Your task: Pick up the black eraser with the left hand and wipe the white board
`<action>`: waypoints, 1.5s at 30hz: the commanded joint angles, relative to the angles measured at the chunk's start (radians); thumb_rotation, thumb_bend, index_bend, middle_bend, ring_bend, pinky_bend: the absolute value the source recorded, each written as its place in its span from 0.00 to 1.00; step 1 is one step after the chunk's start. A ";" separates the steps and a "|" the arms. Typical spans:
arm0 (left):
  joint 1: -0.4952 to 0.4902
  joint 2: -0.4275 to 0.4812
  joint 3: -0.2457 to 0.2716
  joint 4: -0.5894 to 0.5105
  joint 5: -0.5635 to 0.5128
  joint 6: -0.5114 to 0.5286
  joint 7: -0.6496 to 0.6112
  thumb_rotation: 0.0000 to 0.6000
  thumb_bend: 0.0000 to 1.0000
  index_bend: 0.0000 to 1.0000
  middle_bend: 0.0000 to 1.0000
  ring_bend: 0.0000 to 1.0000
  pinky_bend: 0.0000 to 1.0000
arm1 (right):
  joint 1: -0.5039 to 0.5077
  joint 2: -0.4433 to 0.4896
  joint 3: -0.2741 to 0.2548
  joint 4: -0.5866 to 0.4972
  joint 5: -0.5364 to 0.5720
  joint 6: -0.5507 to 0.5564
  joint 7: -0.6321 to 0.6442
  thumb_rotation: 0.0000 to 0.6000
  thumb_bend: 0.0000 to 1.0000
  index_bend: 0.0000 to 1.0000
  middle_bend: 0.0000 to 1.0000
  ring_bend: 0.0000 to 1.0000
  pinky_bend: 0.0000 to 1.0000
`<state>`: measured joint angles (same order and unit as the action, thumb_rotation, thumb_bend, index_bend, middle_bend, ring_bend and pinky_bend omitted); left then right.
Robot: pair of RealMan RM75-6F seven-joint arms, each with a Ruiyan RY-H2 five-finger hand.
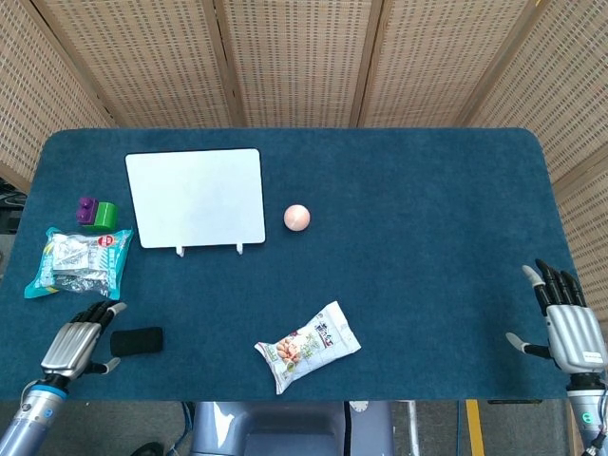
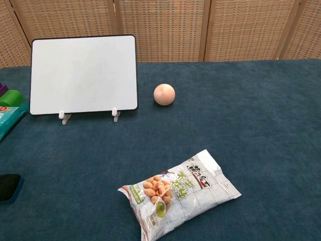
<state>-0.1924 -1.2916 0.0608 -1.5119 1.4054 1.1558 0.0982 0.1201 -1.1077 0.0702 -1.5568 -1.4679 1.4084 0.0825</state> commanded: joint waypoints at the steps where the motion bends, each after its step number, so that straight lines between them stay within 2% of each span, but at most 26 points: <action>1: -0.007 -0.033 -0.006 0.026 -0.003 -0.005 0.011 1.00 0.23 0.20 0.18 0.14 0.23 | 0.000 0.000 0.000 0.001 0.000 -0.001 0.002 1.00 0.00 0.00 0.00 0.00 0.00; 8: -0.020 -0.072 -0.001 0.048 0.014 -0.015 0.045 1.00 0.23 0.28 0.26 0.21 0.30 | -0.001 0.001 0.000 0.000 0.000 0.000 0.002 1.00 0.00 0.00 0.00 0.00 0.00; 13: -0.018 -0.099 -0.008 0.057 0.009 0.002 0.074 1.00 0.24 0.39 0.42 0.35 0.41 | -0.001 0.004 0.003 0.002 0.003 0.000 0.012 1.00 0.00 0.00 0.00 0.00 0.00; 17: -0.021 -0.106 -0.007 0.060 0.002 -0.004 0.098 1.00 0.25 0.45 0.47 0.40 0.45 | -0.001 0.004 0.003 0.004 0.004 -0.001 0.017 1.00 0.00 0.00 0.00 0.00 0.00; 22: -0.021 -0.108 -0.012 0.054 0.014 0.019 0.104 1.00 0.26 0.48 0.49 0.42 0.46 | -0.002 0.004 0.004 0.004 0.003 0.002 0.020 1.00 0.00 0.00 0.00 0.00 0.00; 28: -0.019 -0.102 -0.042 0.061 0.104 0.138 0.004 1.00 0.25 0.48 0.49 0.42 0.46 | -0.002 0.005 0.004 0.004 0.004 -0.001 0.024 1.00 0.00 0.00 0.00 0.00 0.00; 32: -0.039 -0.121 -0.102 0.093 0.171 0.246 -0.049 1.00 0.24 0.48 0.49 0.42 0.46 | -0.002 0.006 0.003 0.003 0.003 0.000 0.023 1.00 0.00 0.00 0.00 0.00 0.00; 35: -0.081 -0.155 -0.171 0.141 0.199 0.302 -0.084 1.00 0.23 0.48 0.49 0.42 0.46 | -0.001 0.006 0.003 0.002 0.003 -0.002 0.022 1.00 0.00 0.00 0.00 0.00 0.00; 37: -0.134 -0.197 -0.242 0.202 0.197 0.324 -0.107 1.00 0.23 0.48 0.49 0.42 0.46 | 0.000 0.005 0.002 0.002 0.003 -0.004 0.020 1.00 0.00 0.00 0.00 0.00 0.00; 41: -0.230 -0.269 -0.332 0.320 0.156 0.287 -0.126 1.00 0.23 0.48 0.49 0.42 0.46 | 0.002 0.004 0.003 0.002 0.005 -0.008 0.018 1.00 0.00 0.00 0.00 0.00 0.00; 45: -0.324 -0.334 -0.387 0.435 0.109 0.220 -0.118 1.00 0.23 0.48 0.49 0.42 0.46 | 0.005 0.005 0.006 0.003 0.013 -0.017 0.023 1.00 0.00 0.00 0.00 0.00 0.00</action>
<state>-0.4543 -1.5757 -0.2793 -1.1437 1.5472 1.4182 -0.0128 0.1245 -1.1026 0.0757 -1.5545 -1.4552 1.3917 0.1045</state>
